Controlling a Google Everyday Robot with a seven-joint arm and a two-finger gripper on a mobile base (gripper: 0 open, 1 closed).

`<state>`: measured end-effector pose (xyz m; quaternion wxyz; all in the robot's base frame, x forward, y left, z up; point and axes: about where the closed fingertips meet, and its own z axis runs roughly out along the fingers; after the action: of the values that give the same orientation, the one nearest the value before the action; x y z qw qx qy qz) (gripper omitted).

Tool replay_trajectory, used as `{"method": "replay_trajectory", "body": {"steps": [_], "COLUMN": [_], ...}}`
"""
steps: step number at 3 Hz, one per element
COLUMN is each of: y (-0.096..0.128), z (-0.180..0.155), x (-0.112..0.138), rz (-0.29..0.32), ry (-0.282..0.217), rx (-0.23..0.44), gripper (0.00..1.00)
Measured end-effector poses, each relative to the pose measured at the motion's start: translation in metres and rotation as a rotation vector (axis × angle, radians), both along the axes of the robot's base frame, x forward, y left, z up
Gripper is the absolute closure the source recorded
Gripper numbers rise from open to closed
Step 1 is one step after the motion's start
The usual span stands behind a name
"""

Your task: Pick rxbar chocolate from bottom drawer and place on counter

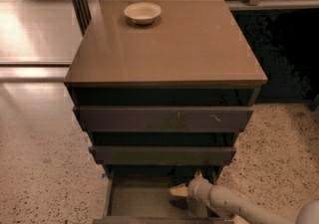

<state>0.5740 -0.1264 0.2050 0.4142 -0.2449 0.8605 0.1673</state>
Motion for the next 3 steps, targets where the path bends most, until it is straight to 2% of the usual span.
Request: {"method": "replay_trajectory", "body": {"steps": [1, 2, 3], "y": [0.0, 0.003, 0.016], "z": [0.0, -0.014, -0.029], "x": [0.0, 0.002, 0.014], "rz": [0.0, -0.018, -0.024], "ry": [0.0, 0.002, -0.016], "rx": [0.0, -0.016, -0.038], "gripper": [0.0, 0.0, 0.0]}}
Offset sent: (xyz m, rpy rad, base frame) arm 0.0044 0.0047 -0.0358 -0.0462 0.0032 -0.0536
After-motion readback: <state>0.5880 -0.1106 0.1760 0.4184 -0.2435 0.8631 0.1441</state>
